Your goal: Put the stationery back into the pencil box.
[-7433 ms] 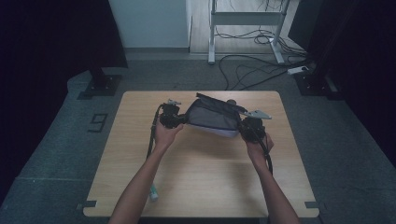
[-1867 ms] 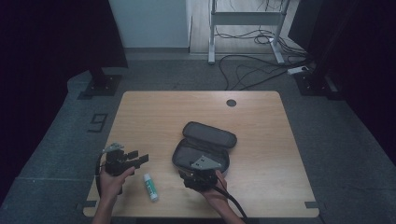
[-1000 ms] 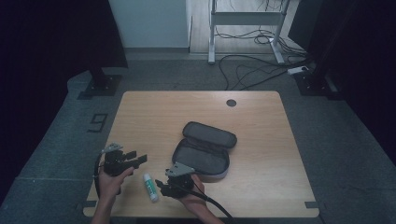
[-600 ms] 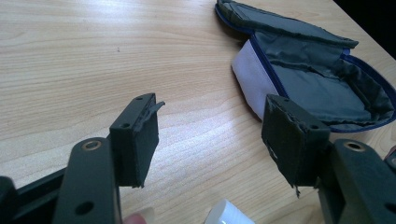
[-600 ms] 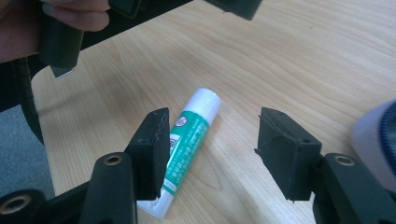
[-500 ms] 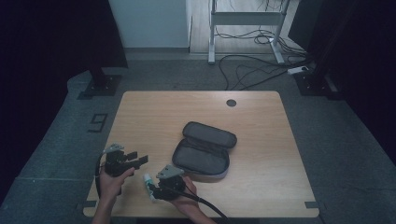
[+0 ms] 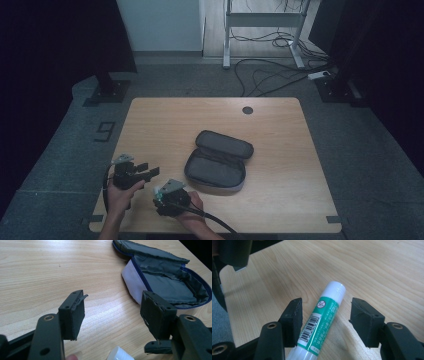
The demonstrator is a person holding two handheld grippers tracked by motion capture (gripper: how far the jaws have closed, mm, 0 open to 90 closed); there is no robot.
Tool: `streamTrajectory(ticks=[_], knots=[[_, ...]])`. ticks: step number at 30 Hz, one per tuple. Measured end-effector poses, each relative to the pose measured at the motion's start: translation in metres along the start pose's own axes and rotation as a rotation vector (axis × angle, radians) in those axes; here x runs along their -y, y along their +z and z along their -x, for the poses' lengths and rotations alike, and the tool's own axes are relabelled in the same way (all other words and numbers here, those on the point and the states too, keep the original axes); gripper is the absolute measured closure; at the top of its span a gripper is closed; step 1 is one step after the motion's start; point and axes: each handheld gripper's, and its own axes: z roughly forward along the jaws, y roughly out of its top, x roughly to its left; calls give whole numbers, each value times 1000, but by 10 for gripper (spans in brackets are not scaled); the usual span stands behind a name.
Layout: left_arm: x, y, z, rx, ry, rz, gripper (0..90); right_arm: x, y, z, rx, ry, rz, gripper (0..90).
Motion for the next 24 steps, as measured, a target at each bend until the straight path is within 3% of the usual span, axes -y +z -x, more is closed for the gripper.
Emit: streamTrajectory(ticks=[10, 24], knots=[[0, -1, -1, -2, -1, 0, 364, 1, 13, -2, 26, -27, -46, 444], [0, 0, -2, -4, -2, -3, 364, 2, 15, -3, 51, -49, -81, 597]])
